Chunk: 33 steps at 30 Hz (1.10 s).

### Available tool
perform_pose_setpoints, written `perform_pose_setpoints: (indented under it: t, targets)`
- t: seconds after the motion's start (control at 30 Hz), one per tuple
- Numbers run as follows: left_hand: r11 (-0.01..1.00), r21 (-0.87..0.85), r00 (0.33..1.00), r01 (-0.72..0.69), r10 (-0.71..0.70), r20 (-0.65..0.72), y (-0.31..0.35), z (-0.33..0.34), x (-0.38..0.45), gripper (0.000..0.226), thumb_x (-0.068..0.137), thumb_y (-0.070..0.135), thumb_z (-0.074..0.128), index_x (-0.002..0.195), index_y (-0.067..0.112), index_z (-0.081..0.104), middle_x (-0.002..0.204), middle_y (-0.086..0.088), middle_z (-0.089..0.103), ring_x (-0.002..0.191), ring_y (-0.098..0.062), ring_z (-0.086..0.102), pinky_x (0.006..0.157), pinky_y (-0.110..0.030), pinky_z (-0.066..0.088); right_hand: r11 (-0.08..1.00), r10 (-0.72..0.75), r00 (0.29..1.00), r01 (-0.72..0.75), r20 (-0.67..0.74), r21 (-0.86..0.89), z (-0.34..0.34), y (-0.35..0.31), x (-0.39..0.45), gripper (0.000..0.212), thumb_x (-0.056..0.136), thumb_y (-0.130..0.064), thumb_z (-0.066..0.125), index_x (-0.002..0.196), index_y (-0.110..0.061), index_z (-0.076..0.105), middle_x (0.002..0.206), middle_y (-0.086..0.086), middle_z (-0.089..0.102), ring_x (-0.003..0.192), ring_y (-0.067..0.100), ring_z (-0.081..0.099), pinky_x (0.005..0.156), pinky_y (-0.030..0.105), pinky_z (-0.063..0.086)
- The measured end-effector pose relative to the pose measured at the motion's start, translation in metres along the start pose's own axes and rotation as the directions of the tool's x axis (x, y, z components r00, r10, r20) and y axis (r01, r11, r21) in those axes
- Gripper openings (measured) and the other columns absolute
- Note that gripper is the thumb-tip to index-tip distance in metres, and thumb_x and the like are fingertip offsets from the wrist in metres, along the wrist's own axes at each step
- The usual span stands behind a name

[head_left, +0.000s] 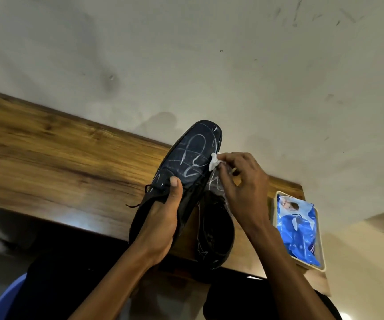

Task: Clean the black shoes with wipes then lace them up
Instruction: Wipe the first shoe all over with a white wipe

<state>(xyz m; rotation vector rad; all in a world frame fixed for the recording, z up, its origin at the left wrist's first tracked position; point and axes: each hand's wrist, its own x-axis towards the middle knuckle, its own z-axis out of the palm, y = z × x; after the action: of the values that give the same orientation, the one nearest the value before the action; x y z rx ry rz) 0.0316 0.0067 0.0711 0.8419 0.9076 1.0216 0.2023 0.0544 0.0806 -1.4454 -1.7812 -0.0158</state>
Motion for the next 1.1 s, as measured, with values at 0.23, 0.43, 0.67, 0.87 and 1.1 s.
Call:
perform_pose_setpoints:
  t: [0.23, 0.43, 0.67, 0.87, 1.1]
  targets:
    - [0.958, 0.277, 0.997, -0.075, 0.08, -0.009, -0.006, -0.002, -0.001, 0.076, 0.034, 0.104, 0.049, 0.06, 0.035, 0.069, 0.053, 0.009, 0.044, 0.048, -0.002, 0.038, 0.051, -0.021, 0.037, 0.989, -0.121, 0.981, 0.107, 0.149, 0.097, -0.014, -0.035, -0.023, 0.017, 0.094, -0.011, 0.068, 0.11, -0.013, 0.073, 0.108, -0.002, 0.067, 0.094, 0.001, 0.059, 0.082, 0.007, 0.041]
    - [0.919, 0.333, 0.977, -0.212, 0.199, 0.074, -0.013, -0.007, 0.004, 0.109, 0.042, 0.107, 0.032, 0.072, 0.006, 0.06, 0.073, -0.018, 0.048, 0.079, -0.02, 0.043, 0.071, -0.037, 0.032, 0.912, -0.199, 0.869, -0.004, 0.452, 0.411, -0.051, -0.046, -0.02, 0.015, 0.093, -0.011, 0.071, 0.107, -0.013, 0.075, 0.104, -0.007, 0.071, 0.095, 0.014, 0.069, 0.078, 0.027, 0.055]
    - [0.892, 0.403, 0.979, -0.206, 0.192, 0.075, -0.009, -0.004, -0.002, 0.097, 0.06, 0.102, 0.019, 0.075, 0.014, 0.054, 0.08, 0.001, 0.059, 0.082, -0.01, 0.052, 0.071, -0.016, 0.033, 0.948, 0.07, 0.996, -0.084, 0.058, 0.308, -0.048, -0.007, -0.002, 0.019, 0.094, -0.011, 0.069, 0.113, -0.012, 0.072, 0.1, 0.001, 0.073, 0.086, 0.017, 0.069, 0.075, 0.034, 0.058]
    - [0.85, 0.5, 0.986, -0.163, 0.149, 0.068, -0.017, -0.004, -0.001, 0.106, 0.055, 0.105, 0.015, 0.069, 0.004, 0.043, 0.056, 0.004, 0.032, 0.053, -0.011, 0.028, 0.056, -0.027, 0.022, 0.997, -0.077, 0.994, 0.078, 0.073, -0.003, -0.018, -0.027, -0.018, 0.02, 0.093, -0.011, 0.069, 0.113, -0.011, 0.074, 0.105, 0.002, 0.065, 0.088, 0.008, 0.06, 0.08, 0.005, 0.04]
    - [0.823, 0.566, 0.995, -0.046, 0.089, -0.049, -0.004, 0.004, -0.007, 0.073, 0.066, 0.088, 0.006, 0.034, 0.024, 0.019, 0.033, 0.008, 0.022, 0.028, -0.005, 0.021, 0.037, -0.014, 0.019, 0.978, -0.189, 0.974, 0.199, 0.128, -0.07, -0.02, -0.01, -0.022, 0.025, 0.091, -0.005, 0.069, 0.115, -0.007, 0.074, 0.107, 0.009, 0.065, 0.095, 0.021, 0.064, 0.079, 0.026, 0.051]
